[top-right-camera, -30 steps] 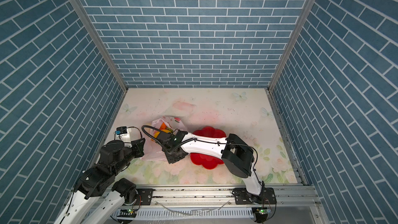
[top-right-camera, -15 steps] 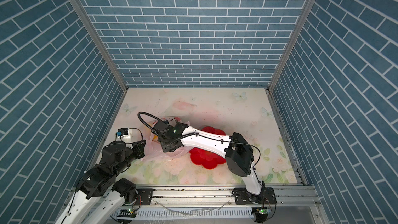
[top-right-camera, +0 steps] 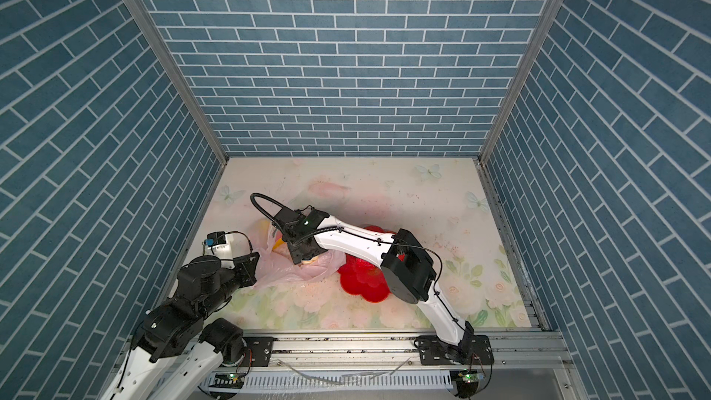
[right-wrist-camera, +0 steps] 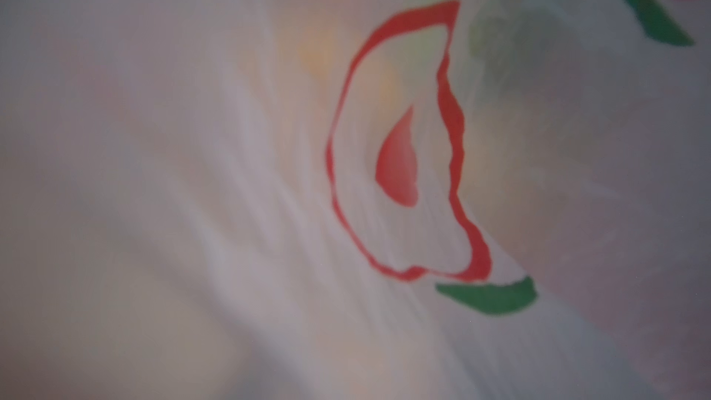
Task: Take the fake fruits out of the plastic bag
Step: 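Close the right gripper on the pale pear inside the bag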
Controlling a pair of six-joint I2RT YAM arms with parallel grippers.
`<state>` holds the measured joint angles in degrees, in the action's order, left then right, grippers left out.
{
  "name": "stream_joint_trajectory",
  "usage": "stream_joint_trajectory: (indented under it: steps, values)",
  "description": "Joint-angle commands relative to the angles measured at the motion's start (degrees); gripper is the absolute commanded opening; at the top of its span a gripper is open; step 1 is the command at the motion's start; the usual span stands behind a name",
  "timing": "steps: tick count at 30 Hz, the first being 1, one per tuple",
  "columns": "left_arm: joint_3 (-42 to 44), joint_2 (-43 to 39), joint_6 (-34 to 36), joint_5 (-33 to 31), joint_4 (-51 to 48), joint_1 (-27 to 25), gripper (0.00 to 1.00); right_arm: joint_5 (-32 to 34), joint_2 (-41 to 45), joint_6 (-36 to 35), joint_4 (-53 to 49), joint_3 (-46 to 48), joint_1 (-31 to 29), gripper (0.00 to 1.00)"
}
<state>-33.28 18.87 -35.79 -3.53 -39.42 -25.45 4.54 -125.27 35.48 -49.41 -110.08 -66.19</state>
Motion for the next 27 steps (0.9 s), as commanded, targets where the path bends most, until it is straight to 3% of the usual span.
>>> stream_joint_trajectory:
  steps: [1, 7, 15, 21, 27]
  values:
    - [0.8, -0.8, -0.4, 0.8, -1.4, 0.3, 0.07, 0.1, 0.0, -0.9, -2.2, -1.6, 0.0, 0.7]
    - [1.8, -1.1, -0.3, 1.3, -1.6, 0.3, 0.07, -1.3, -2.3, -0.5, -1.0, -1.5, 0.5, 0.76]
    - [2.7, -1.8, -0.7, 1.1, -1.7, 0.2, 0.07, -2.0, -4.5, 0.5, 0.1, -1.4, 1.3, 0.75]
    - [3.0, -1.7, -0.8, 1.2, -1.6, 0.3, 0.07, -1.6, -5.0, 1.3, 1.7, 0.3, 1.9, 0.71]
    - [2.9, -1.6, -0.8, 1.3, -1.6, 0.2, 0.07, -1.1, -4.3, 1.8, 5.2, 2.6, 2.4, 0.58]
